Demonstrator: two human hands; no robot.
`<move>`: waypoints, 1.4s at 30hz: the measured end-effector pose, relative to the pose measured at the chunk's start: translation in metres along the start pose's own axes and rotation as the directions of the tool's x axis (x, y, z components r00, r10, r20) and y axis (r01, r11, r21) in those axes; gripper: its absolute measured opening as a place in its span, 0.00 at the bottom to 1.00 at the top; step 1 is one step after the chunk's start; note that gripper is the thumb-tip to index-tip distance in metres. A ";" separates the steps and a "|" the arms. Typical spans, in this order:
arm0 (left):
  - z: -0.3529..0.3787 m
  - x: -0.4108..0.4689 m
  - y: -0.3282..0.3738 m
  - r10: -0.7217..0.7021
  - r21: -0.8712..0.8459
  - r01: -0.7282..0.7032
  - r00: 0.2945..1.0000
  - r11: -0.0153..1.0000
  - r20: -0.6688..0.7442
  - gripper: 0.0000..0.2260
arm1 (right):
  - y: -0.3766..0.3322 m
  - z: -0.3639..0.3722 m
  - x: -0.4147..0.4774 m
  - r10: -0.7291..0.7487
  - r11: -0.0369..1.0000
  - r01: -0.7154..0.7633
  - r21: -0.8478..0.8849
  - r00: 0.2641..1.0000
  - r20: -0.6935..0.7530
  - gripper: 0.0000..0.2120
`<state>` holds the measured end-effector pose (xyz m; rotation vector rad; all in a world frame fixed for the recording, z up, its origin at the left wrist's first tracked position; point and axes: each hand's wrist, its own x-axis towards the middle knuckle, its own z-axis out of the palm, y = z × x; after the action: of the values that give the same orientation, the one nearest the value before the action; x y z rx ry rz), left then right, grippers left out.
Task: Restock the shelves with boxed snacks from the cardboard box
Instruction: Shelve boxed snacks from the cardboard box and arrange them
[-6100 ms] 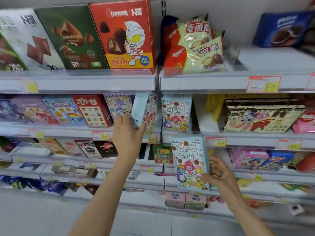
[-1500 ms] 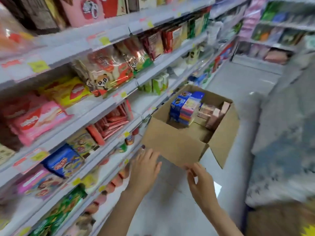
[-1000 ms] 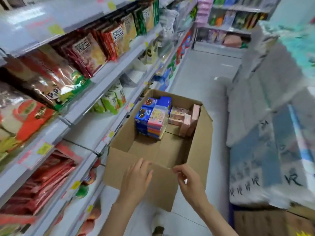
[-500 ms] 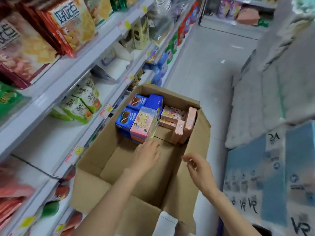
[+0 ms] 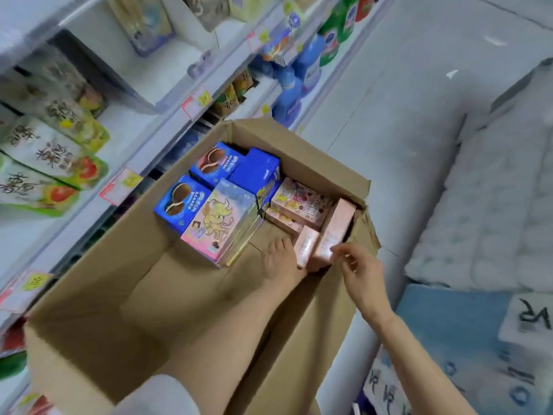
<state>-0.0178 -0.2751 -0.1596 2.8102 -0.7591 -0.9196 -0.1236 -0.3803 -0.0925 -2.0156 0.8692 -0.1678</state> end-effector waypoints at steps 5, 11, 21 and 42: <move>0.016 0.014 -0.005 -0.061 -0.079 0.067 0.995 0.995 0.076 0.26 | -0.003 0.013 0.020 0.030 0.994 -0.034 0.103 0.999 0.040 0.14; -0.026 -0.033 -0.044 -0.245 -0.174 0.226 0.965 0.958 -0.094 0.24 | -0.035 0.057 0.055 0.212 0.873 -0.231 0.430 0.973 0.093 0.14; -0.045 -0.121 -0.108 -0.353 -0.336 0.248 0.886 0.908 -0.300 0.20 | 0.007 0.153 0.161 0.650 -0.123 -0.613 0.780 0.545 0.530 0.08; -0.031 -0.137 -0.114 -0.345 -0.462 0.208 0.909 0.862 -0.235 0.20 | 0.028 0.160 0.140 0.709 -0.427 -0.402 0.810 0.408 0.576 0.09</move>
<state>-0.0460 -0.1117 -0.0882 2.5994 -0.0831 -0.5567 0.0351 -0.3681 -0.2364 0.1431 1.3592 -0.2629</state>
